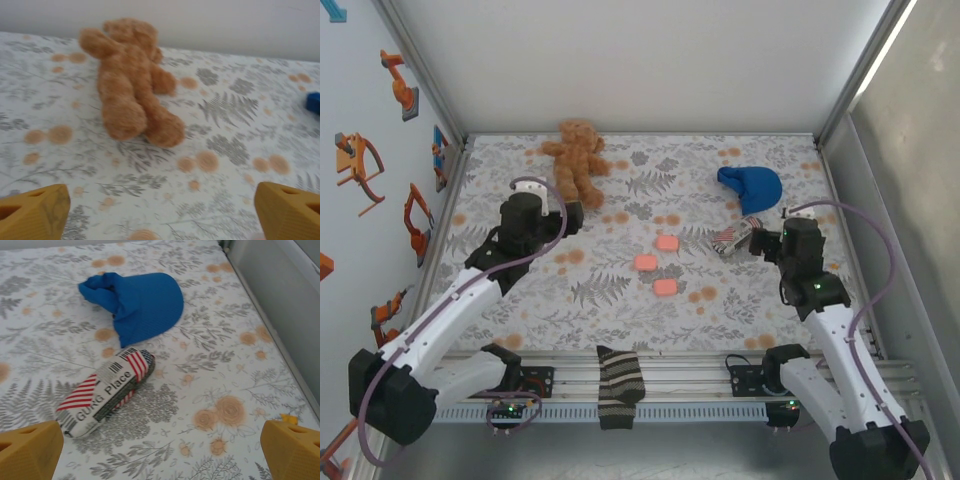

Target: Insert the wireless bluetooth earbuds into the charging case

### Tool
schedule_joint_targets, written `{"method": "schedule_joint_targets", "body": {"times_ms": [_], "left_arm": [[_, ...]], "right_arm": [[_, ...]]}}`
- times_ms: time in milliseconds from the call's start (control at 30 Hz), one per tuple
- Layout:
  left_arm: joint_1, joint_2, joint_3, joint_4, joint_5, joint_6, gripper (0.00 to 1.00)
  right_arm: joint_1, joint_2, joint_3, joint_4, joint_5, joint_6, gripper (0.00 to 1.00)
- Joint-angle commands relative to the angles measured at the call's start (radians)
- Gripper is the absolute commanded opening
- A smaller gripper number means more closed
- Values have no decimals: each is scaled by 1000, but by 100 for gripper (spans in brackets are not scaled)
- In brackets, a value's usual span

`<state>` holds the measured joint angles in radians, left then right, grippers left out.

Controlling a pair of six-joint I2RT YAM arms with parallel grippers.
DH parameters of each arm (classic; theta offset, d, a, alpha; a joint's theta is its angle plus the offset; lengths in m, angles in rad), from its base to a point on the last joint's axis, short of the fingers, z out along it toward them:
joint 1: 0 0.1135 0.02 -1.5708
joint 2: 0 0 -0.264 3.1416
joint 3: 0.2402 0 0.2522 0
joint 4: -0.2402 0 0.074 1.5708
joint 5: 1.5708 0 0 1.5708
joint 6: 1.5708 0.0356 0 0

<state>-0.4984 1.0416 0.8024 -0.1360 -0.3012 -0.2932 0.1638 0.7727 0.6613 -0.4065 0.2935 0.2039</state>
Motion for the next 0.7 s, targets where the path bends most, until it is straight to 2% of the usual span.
{"method": "schedule_joint_targets", "body": {"times_ms": [0, 133, 300, 333, 500, 667], "left_arm": [[50, -16, -97, 51, -214, 120, 96], [138, -8, -191, 133, -196, 101, 96], [165, 47, -294, 296, -299, 133, 96], [169, 56, -273, 261, -299, 136, 96], [179, 144, -248, 340, -233, 231, 96], [205, 240, -275, 494, -167, 333, 96]], "right_arm": [[-25, -10, -97, 254, 96, -60, 100], [-61, 17, -233, 462, 113, -106, 100], [-116, 81, -343, 609, 41, -121, 100], [-126, 102, -361, 637, 20, -130, 100], [-155, 218, -396, 775, -73, -171, 100], [-193, 341, -428, 1045, -168, -189, 100]]}}
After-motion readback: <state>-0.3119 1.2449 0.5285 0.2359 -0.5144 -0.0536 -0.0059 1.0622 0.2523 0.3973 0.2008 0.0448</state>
